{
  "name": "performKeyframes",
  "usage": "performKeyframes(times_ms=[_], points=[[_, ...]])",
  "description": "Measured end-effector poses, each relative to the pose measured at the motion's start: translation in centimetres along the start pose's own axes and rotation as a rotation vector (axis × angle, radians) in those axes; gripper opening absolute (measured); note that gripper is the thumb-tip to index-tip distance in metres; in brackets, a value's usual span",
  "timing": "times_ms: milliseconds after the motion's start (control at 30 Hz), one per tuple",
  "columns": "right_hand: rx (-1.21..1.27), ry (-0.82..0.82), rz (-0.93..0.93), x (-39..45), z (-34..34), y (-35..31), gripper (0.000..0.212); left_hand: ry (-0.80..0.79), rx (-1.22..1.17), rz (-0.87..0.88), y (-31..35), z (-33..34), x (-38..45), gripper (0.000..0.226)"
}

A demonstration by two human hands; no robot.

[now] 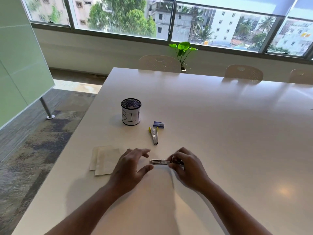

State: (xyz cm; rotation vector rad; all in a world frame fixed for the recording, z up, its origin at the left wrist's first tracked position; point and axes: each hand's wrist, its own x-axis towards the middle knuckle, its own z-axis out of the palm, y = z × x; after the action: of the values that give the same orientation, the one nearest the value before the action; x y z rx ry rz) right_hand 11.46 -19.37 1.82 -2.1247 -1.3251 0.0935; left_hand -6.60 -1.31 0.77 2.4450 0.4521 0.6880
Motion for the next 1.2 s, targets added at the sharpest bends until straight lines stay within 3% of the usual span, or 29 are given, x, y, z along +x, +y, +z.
performKeyframes(times_ms=[167, 400, 733, 900, 1067, 1200], points=[[-0.022, -0.006, -0.043, -1.4, 0.8, -0.3, 0.013, -0.022, -0.009, 0.001, -0.1, 0.1, -1.4, 0.028], [-0.07, 0.012, -0.043, -2.3, 1.6, -0.8, 0.015, -0.051, -0.035, 0.025, -0.3, -0.1, -1.8, 0.016], [-0.106, 0.07, -0.031, -2.6, 2.1, -1.1, 0.016, -0.026, -0.022, 0.014, -0.4, 0.2, -1.7, 0.012], [0.027, 0.058, -0.026, -2.3, 1.0, -1.3, 0.034, -0.032, -0.075, -0.026, -0.7, 0.1, -1.6, 0.019], [0.113, 0.144, 0.054, 0.1, -0.3, -0.8, 0.029, 0.012, -0.154, -0.12, -1.1, -0.5, 0.4, 0.015], [0.105, 0.161, 0.183, 4.4, -0.1, 0.5, 0.009, 0.075, -0.17, -0.163, -1.0, -0.3, 4.1, 0.014]])
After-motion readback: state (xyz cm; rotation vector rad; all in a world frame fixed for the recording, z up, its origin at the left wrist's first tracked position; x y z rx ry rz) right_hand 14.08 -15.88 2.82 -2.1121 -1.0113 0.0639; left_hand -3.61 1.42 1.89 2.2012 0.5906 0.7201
